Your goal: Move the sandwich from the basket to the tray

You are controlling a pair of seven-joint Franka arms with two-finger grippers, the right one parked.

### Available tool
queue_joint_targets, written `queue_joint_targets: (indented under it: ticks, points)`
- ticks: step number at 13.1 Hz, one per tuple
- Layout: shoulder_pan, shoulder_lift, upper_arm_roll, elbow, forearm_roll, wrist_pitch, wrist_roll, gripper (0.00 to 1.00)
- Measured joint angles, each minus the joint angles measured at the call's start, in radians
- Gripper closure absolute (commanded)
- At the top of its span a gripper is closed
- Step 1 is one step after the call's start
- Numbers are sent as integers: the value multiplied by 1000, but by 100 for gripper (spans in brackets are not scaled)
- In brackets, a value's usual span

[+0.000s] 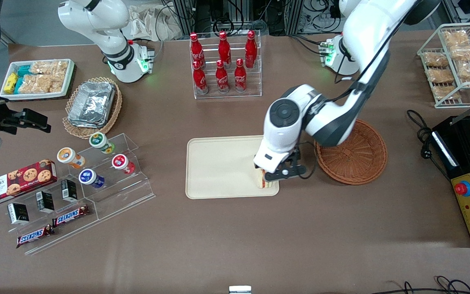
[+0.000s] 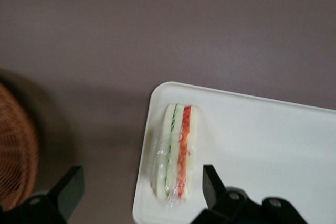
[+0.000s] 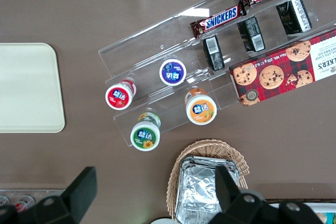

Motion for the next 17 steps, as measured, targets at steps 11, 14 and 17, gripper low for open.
queue_joint_targets:
  ticks: [11, 14, 17]
  points:
    - [57, -449, 442, -42, -246, -397, 674, 0]
    - [82, -498, 518, -74, -250, -435, 880, 0]
    - [108, -486, 517, -67, -250, -435, 918, 0]
